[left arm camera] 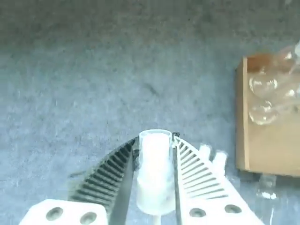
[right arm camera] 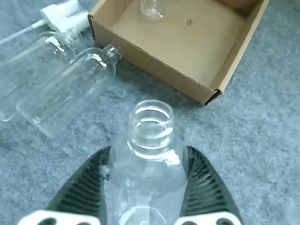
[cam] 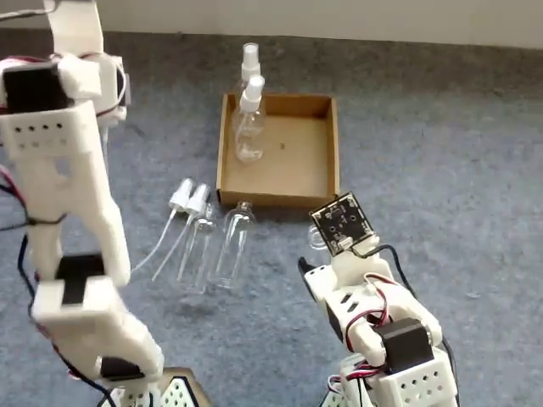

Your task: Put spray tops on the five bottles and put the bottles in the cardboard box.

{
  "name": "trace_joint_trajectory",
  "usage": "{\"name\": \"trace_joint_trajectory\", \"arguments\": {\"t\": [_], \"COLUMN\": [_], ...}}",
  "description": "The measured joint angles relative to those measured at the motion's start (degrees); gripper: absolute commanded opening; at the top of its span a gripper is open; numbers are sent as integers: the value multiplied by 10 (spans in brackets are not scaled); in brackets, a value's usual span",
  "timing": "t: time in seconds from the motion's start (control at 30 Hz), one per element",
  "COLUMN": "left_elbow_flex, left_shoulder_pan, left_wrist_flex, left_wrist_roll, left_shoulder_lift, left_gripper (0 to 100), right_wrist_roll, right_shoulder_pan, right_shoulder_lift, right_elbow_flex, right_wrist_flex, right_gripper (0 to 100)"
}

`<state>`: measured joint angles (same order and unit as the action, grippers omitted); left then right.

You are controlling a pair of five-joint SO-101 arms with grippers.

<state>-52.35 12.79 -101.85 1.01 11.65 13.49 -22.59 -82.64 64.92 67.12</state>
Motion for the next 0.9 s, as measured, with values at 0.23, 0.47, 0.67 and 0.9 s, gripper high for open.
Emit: {"name": "trace_joint_trajectory", "arguments": {"t": [0.23, 0.47, 0.67, 0.9], "left_elbow_flex": [287, 331, 359, 416], "left_shoulder_pan": [-55, -124, -197, -245], "left_wrist_flex": [0, 35, 155, 300], "left_wrist_roll": [14, -37, -107, -112], "left_shoulder_lift": [-347, -549, -556, -577], "left_gripper": [4, 4, 4, 4], "right_wrist_roll": [0, -25, -27, -27], "right_shoulder_pan": [-54, -120, -222, -245], "right_shoulder_lift": [0, 48, 75, 76], "right_elbow_flex": [0, 0, 8, 94], "right_wrist_flex": [-66, -166, -314, -360], "right_gripper": [4, 4, 4, 4]}}
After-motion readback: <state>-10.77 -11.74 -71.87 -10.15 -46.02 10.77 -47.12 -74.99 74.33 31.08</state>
